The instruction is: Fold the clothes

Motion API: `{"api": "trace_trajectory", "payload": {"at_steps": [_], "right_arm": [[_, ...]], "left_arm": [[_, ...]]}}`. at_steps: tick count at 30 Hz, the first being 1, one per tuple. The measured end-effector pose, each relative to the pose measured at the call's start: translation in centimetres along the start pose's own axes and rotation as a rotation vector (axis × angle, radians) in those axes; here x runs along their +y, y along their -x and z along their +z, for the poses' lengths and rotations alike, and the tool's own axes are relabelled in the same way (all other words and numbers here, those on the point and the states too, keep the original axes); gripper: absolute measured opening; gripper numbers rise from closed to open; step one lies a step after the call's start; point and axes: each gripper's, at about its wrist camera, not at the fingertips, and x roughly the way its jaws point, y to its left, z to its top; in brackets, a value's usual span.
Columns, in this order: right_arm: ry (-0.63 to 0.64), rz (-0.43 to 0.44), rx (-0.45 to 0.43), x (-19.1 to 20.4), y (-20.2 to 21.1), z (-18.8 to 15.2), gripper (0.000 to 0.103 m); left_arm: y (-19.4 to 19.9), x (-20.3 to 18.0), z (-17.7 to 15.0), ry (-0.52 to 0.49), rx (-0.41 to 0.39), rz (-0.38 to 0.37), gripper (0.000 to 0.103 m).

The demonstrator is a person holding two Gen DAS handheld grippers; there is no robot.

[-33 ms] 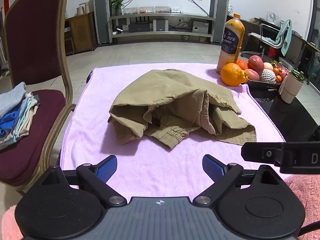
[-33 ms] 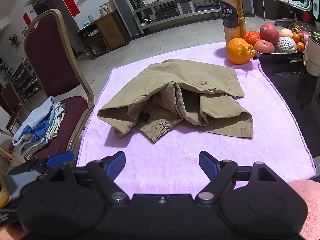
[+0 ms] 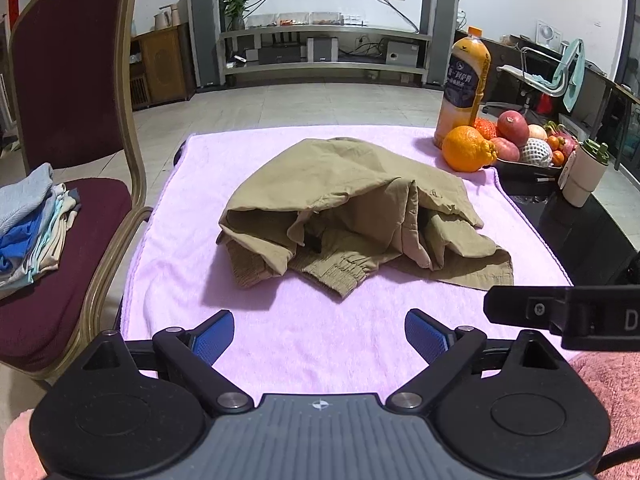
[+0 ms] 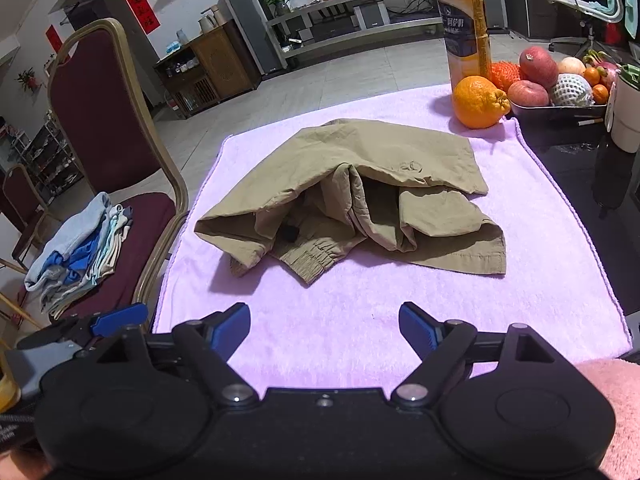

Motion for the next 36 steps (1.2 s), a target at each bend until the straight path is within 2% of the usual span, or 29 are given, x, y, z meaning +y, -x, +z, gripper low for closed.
{"api": "trace_trajectory", "payload": {"at_steps": [36], "right_arm": [[-0.021, 0.009, 0.028, -0.85, 0.06, -0.59, 0.088]], "left_arm": [[0.05, -0.21, -0.11, 0.006, 0.024, 0.019, 0.094]]}}
